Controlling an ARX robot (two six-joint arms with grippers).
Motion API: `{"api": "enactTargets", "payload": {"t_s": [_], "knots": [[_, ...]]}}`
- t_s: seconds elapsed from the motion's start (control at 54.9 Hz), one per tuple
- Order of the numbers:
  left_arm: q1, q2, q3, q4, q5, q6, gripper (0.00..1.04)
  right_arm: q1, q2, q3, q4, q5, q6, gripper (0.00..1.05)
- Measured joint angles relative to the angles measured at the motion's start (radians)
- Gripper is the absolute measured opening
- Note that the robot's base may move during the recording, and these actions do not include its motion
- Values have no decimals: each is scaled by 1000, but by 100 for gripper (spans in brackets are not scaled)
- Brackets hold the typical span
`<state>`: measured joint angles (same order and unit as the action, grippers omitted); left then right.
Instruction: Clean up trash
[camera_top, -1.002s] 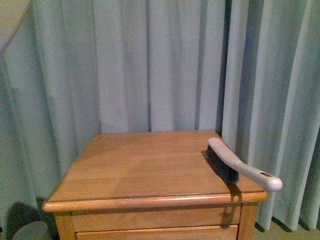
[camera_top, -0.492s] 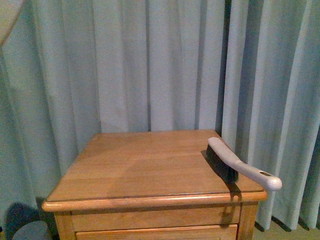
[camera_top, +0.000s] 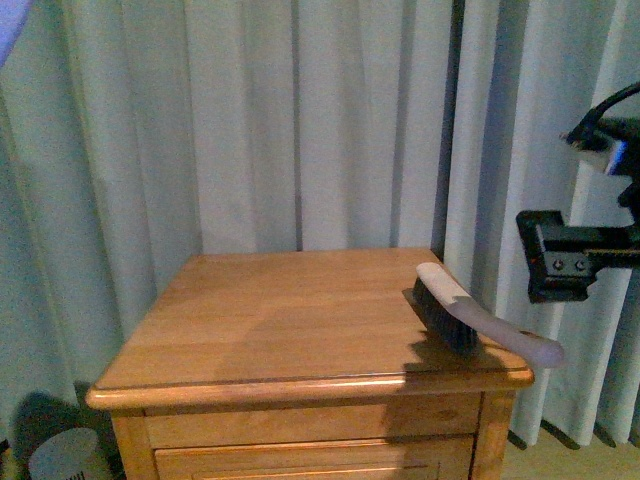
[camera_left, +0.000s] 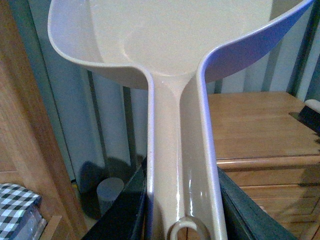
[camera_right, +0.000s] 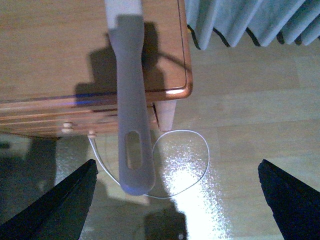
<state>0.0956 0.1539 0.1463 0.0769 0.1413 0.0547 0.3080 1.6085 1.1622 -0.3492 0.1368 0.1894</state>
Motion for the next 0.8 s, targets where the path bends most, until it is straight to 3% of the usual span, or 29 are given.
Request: {"api": "enactTargets", "payload": {"t_s": [0.801], "knots": [[0,0,0,0,0,0,28,32,301,181,32,-31,82,97]]}}
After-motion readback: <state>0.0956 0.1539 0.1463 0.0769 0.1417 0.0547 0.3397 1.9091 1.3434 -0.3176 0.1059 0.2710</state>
